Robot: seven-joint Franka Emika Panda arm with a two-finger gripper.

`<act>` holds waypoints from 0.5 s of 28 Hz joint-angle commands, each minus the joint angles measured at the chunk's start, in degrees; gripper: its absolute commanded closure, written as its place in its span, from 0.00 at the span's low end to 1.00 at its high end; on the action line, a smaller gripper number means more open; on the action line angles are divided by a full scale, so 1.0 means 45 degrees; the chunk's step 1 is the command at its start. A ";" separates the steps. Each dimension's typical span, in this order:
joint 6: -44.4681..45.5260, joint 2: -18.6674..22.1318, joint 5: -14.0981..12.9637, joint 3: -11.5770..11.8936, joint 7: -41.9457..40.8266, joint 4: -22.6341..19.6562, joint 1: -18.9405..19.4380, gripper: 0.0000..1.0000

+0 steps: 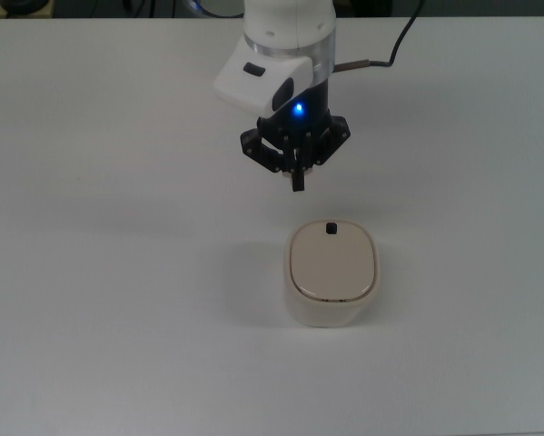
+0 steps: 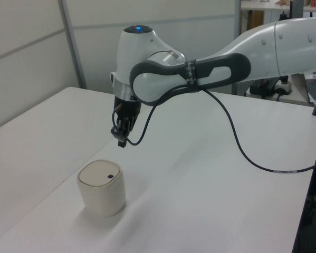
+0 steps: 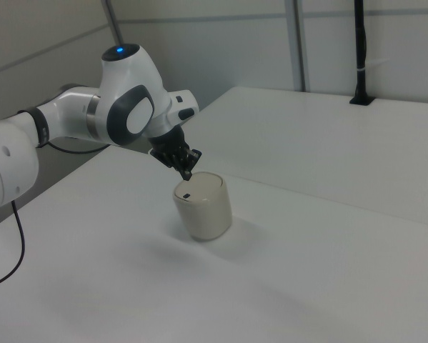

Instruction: Open the trash can

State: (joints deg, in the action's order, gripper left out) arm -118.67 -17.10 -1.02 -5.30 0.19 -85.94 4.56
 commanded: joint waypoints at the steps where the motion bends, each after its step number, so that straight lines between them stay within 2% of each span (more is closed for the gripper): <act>1: -0.0172 -0.0750 0.0323 0.0063 0.0347 0.0739 0.0314 1.00; 7: -0.0855 -0.1296 0.0792 0.0063 0.0874 0.0720 0.0646 1.00; 12: -0.1498 -0.1882 0.1417 0.0044 0.1615 0.0720 0.0763 1.00; 14: -0.1617 -0.1922 0.1437 0.0063 0.1676 0.0720 0.0900 1.00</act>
State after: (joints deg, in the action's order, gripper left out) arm -123.72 -23.92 3.74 -5.31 5.04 -83.98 7.37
